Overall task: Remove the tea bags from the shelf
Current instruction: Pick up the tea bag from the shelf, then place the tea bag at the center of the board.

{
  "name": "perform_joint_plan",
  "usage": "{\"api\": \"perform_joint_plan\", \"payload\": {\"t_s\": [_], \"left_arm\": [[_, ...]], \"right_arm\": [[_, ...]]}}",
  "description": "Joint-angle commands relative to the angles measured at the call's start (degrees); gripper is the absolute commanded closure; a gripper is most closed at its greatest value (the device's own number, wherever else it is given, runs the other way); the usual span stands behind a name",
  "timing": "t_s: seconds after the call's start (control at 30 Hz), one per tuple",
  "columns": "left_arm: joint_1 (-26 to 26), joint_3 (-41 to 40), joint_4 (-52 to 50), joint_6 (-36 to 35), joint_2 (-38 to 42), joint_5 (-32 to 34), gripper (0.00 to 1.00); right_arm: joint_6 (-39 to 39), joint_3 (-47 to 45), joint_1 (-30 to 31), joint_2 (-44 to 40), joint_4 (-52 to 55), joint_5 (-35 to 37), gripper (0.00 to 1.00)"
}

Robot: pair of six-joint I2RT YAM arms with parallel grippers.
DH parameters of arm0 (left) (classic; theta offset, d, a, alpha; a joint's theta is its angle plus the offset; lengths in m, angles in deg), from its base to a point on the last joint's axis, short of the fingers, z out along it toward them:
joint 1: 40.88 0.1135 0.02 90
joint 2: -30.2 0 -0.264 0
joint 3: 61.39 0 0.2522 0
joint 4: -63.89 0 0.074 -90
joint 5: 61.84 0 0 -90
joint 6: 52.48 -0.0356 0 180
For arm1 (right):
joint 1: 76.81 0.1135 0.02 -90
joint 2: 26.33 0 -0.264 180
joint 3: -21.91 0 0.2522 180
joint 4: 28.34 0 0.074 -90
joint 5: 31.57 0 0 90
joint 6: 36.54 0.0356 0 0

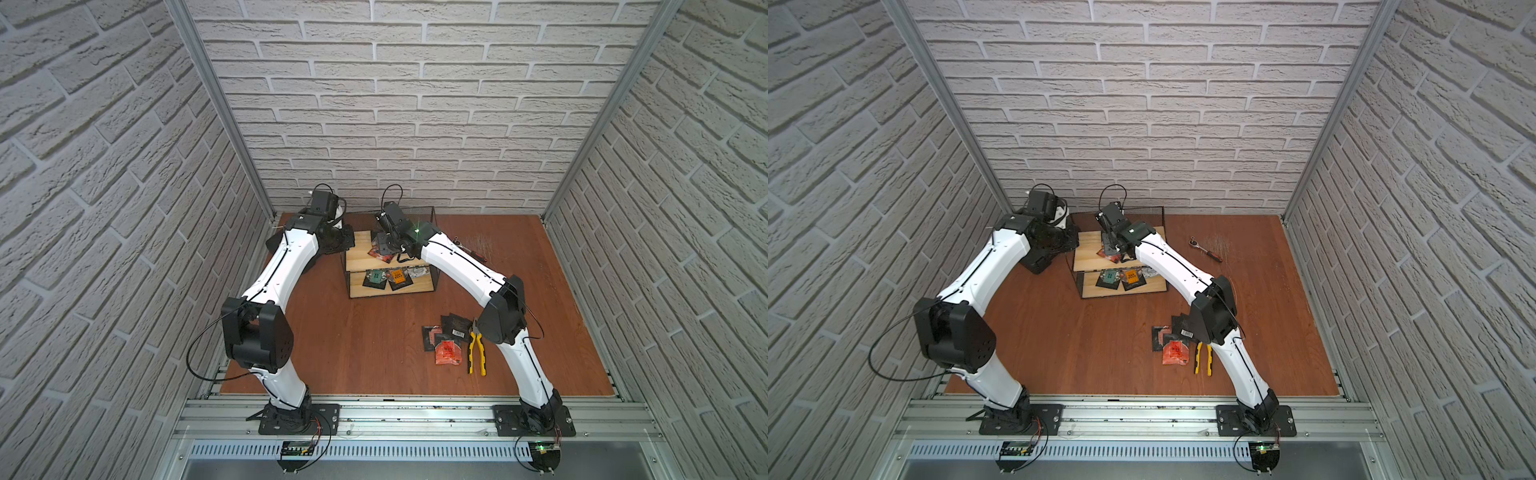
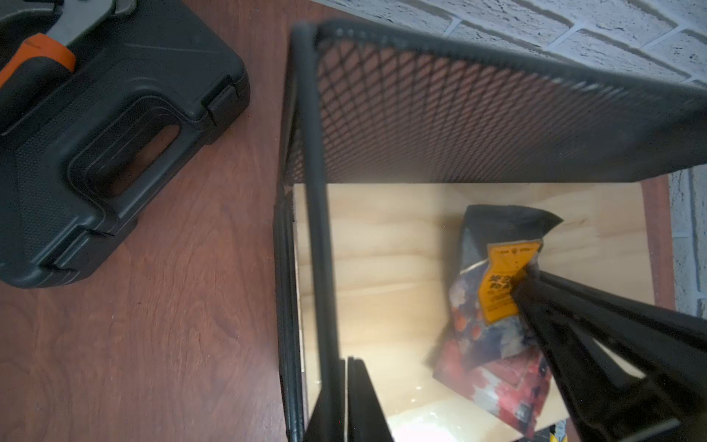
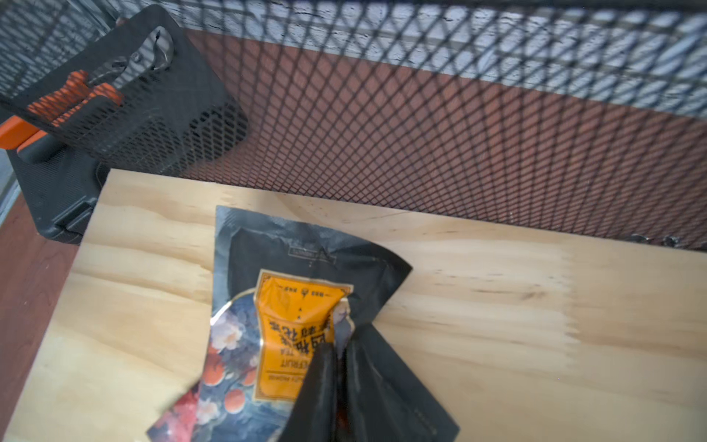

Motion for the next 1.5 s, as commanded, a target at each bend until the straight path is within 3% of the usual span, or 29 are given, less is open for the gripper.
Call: {"api": "perform_joint_plan", "payload": {"t_s": [0.0, 0.5, 0.8, 0.93, 1.2, 1.47], "left_arm": [[0.3, 0.0, 1.2, -0.7, -0.6, -0.4, 0.92], [0.3, 0.3, 1.2, -0.7, -0.7, -0.5, 0.92], [0.4, 0.5, 1.0, -0.6, -0.7, -0.5, 0.92], [0.3, 0.6, 1.0, -0.7, -0.7, -0.4, 0.92], [0.3, 1.0, 1.1, -0.5, -1.1, -0.8, 0.92], [0.4, 1.1, 1.2, -0.6, -1.2, -0.6, 0.92]], "right_arm": [[0.1, 0.7, -1.0, -3.1, 1.4, -0.8, 0.91], [2.2, 6.0, -1.1, -5.0, 1.1, -4.6, 0.97], [2.0, -2.9, -0.8, -14.3, -1.5, -4.9, 0.97], [2.2, -13.1, -0.4, -23.1, -3.1, -4.2, 0.97], [6.2, -45.8, -0.4, -42.9, -8.7, -3.0, 0.97], [13.8, -73.2, -2.7, -53.8, -9.6, -4.8, 0.97]]}}
